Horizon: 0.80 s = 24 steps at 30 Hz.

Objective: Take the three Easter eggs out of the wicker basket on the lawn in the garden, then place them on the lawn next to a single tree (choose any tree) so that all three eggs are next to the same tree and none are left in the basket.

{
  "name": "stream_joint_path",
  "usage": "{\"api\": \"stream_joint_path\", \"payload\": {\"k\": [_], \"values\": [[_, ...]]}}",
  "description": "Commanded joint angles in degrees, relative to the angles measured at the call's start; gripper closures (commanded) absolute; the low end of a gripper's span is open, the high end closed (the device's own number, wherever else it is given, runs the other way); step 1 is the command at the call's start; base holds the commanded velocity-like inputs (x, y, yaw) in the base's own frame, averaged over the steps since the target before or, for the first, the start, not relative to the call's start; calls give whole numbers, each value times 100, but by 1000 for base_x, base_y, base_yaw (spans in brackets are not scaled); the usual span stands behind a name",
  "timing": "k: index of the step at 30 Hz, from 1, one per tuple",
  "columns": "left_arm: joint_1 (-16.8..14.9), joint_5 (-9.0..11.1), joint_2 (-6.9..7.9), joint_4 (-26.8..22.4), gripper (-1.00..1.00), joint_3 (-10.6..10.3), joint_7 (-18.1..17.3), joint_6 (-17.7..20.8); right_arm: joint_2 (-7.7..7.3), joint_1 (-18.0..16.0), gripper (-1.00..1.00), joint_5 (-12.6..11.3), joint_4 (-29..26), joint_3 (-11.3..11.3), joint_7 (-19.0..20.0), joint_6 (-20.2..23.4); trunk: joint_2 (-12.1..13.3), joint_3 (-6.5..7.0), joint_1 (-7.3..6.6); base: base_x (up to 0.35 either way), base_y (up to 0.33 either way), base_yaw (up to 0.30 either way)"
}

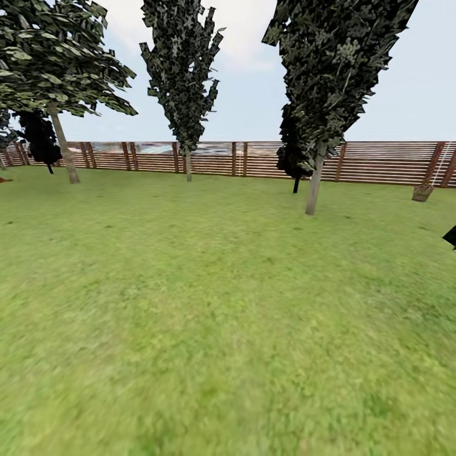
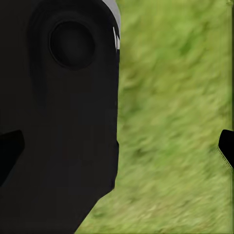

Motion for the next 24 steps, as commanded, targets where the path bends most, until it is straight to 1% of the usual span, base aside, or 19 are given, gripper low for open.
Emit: {"api": "stream_joint_path", "payload": {"k": [1, 13, 19, 24], "values": [[1, -3, 1, -2, -100, 1, -2, 2, 2, -7, -100, 26, 13, 3, -23, 2, -2, -4, 3, 336, 0, 0], [2, -3, 1, -3, -100, 2, -2, 2, 2, -7, -100, 24, 13, 3, -23, 2, -2, -4, 3, 336, 0, -6], [0, -3, 1, -2, -100, 1, -2, 0, 2, -7, -100, 25, 13, 3, -23, 2, -2, -8, 3, 335, 0, -233], [0, -3, 1, 1, -100, 1, -2, 2, 2, -7, -100, 26, 13, 3, -23, 2, -2, -10, 3, 335, 0, -91]]}}
